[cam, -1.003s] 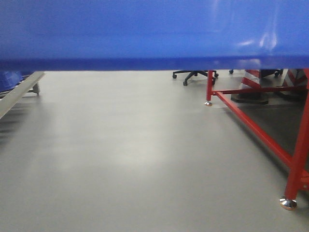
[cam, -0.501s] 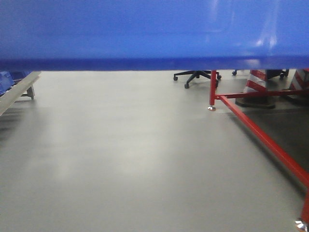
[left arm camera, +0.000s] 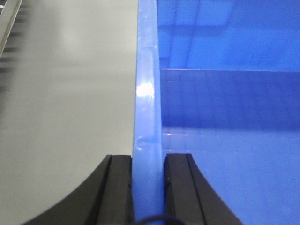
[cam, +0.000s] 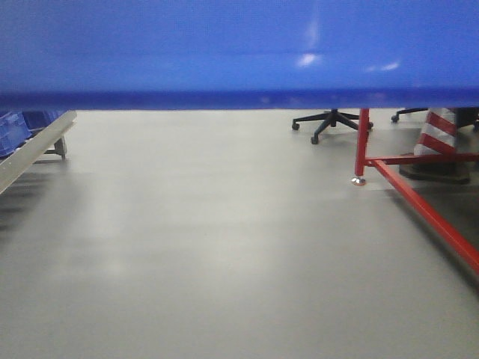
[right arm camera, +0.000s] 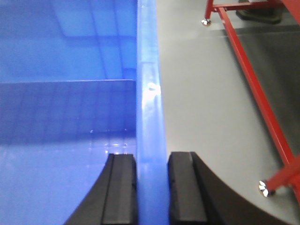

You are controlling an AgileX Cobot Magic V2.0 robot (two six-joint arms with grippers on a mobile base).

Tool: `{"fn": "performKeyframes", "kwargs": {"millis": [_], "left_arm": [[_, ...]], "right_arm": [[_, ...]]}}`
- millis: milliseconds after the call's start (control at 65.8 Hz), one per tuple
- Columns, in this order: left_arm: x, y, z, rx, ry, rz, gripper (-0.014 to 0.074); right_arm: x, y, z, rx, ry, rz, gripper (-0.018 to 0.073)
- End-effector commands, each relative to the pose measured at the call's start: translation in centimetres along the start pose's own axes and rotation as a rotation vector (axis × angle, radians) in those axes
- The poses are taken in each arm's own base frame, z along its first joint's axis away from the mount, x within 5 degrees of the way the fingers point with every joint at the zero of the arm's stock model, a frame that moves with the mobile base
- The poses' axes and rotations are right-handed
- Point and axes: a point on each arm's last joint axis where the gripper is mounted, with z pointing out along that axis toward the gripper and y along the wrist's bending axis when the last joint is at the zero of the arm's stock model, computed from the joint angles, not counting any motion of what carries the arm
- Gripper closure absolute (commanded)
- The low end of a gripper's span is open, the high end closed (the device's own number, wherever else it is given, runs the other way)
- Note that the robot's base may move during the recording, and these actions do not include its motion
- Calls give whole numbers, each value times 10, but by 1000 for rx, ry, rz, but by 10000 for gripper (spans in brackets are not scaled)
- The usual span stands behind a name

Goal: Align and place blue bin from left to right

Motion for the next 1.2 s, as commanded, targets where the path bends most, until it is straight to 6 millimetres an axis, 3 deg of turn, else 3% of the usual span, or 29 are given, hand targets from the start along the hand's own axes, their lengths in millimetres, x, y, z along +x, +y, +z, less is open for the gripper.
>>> {"fn": "performKeyframes", "kwargs": {"millis": [0,1185], "left_arm": [[-10,-14,-5,154,-97,-14,707],[-10,-14,-5,154,-98,-15,707]], "right_arm": [[-15,17,-6,-187,-160,-3,638],[-15,17,-6,-187,-160,-3,638]]}}
